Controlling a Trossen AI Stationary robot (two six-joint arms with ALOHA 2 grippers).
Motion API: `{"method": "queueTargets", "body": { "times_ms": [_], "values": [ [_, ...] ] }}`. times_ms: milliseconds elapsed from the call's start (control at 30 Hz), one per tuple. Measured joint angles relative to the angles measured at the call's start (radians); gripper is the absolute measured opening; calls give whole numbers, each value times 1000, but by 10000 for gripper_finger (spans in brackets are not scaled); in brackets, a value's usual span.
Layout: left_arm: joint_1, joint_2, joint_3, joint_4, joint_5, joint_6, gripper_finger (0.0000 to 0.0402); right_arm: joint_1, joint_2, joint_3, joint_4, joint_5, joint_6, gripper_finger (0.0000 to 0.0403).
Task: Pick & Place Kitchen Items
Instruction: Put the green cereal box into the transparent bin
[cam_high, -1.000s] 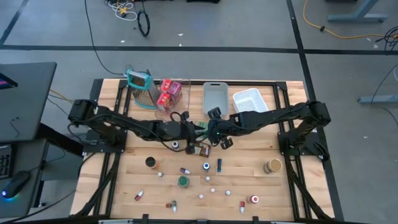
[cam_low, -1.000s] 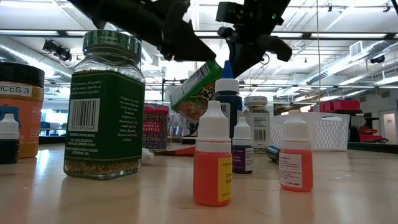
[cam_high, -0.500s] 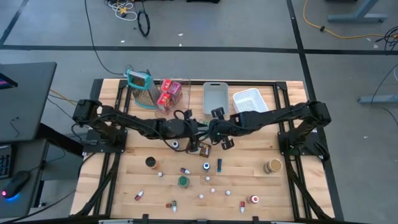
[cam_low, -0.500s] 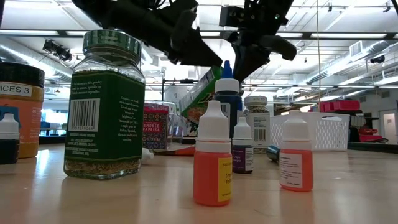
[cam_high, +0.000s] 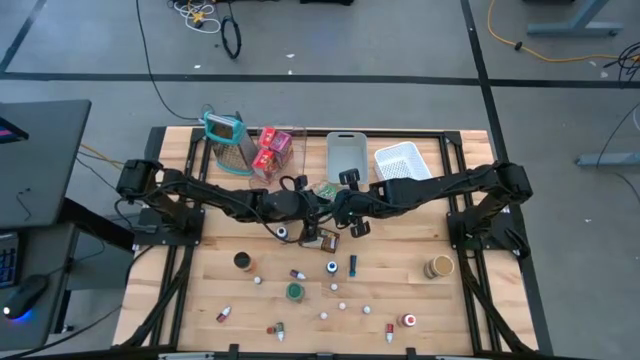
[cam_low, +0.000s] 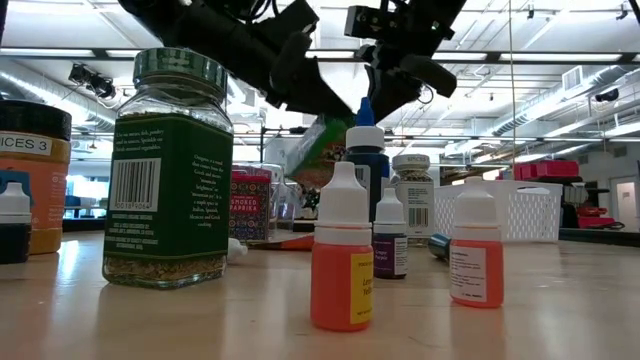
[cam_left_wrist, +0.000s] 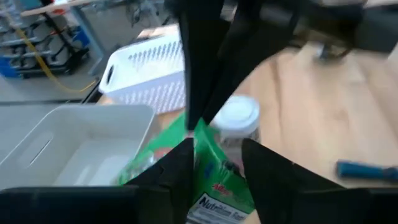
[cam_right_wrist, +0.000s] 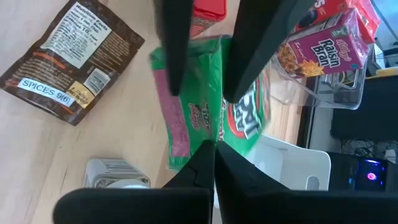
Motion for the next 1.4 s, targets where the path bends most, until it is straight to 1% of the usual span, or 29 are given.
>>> {"method": "queueTargets", "body": {
  "times_ms": [167, 267, 333, 600, 667, 767, 833, 900, 1000, 1133, 1233, 1333, 1400],
  "values": [
    [1, 0, -1, -13, -16, 16, 71, 0, 0, 0, -3, -10, 0, 6],
    [1, 0, -2, -16, -22, 20, 30, 1, 0, 0, -2, -10, 0, 15],
    [2, 1, -2, -18, -25, 25, 12, 1, 0, 0, -3, -11, 0, 23],
    [1, 2, -4, -20, -88, 11, 7, 1, 0, 0, 3, 9, -3, 44],
    [1, 1, -4, -16, -100, 3, 7, 6, 0, 0, 1, 56, 13, 49],
    [-1, -17, -4, -24, -129, 0, 7, 19, -2, 0, -3, 164, 40, 59],
    [-7, -37, -4, -25, -141, -1, 6, 29, -13, 0, -14, 198, 58, 64],
    [-18, -71, -4, -27, -165, -12, 6, 35, -37, 0, -60, 183, 66, 65],
    [-34, -141, -4, -70, -238, -22, 7, 35, -92, 0, -123, 112, 128, 64],
    [-56, -256, -4, -201, -359, -53, 6, 18, -188, -25, -143, 4, 254, 59],
    [-64, -347, -4, -294, -423, -126, 6, 13, -275, -113, -84, -47, 280, 57],
    [-65, -424, -4, -383, -464, -227, 7, 12, -376, -246, 34, -70, 274, 57],
    [-65, -467, -17, -429, -484, -293, 6, 8, -438, -340, 143, -72, 269, 57]
  ]
}}
